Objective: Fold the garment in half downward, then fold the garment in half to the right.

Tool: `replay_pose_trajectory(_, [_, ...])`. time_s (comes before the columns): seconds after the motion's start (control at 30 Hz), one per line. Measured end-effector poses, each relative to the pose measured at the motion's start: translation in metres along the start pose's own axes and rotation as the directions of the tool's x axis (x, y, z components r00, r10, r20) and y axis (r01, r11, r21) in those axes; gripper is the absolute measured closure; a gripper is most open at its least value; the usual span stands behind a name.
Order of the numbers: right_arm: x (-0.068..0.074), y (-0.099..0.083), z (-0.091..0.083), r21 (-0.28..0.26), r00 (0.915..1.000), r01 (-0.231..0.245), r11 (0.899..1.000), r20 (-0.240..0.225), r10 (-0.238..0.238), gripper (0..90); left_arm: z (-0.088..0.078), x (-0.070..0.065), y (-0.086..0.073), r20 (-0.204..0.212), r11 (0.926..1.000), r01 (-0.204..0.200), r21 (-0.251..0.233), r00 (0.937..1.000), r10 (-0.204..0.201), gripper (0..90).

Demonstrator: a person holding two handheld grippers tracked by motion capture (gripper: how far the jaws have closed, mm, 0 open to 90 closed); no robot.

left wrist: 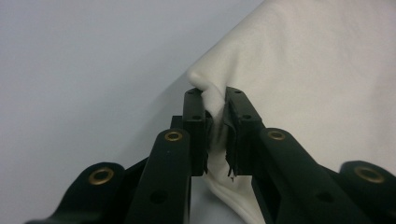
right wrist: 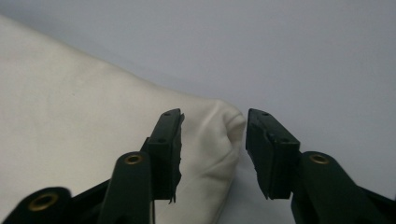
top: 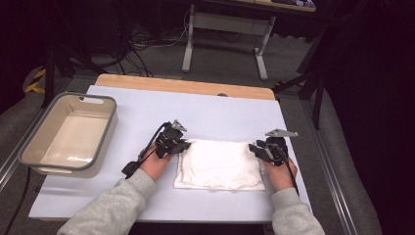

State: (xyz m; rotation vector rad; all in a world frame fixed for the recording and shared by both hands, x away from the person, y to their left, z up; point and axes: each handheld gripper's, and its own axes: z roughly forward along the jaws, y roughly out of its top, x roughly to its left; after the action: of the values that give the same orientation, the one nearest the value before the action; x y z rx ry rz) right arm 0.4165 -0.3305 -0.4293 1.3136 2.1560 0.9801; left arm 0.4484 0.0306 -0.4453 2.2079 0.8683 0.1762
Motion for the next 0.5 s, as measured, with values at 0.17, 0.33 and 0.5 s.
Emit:
replay_pose_trajectory(0.17, [0.010,0.007,-0.012,-0.038,0.9963,0.005,0.999,-0.085,-0.009,41.6,-0.001,0.001,0.000,0.004,1.0000,0.002,0.002,1.0000,-0.002,80.2])
replay_pose_trajectory(0.33, [0.022,0.013,-0.018,-0.064,0.9832,0.010,0.998,-0.181,-0.022,29.5,0.000,0.002,0.000,0.012,1.0000,0.008,0.003,0.9999,-0.008,80.2])
replay_pose_trajectory(0.5, [0.036,0.016,-0.018,-0.067,0.9752,0.052,0.996,-0.211,-0.065,21.0,-0.001,0.002,0.000,0.014,1.0000,0.003,0.000,0.9999,-0.003,80.1])
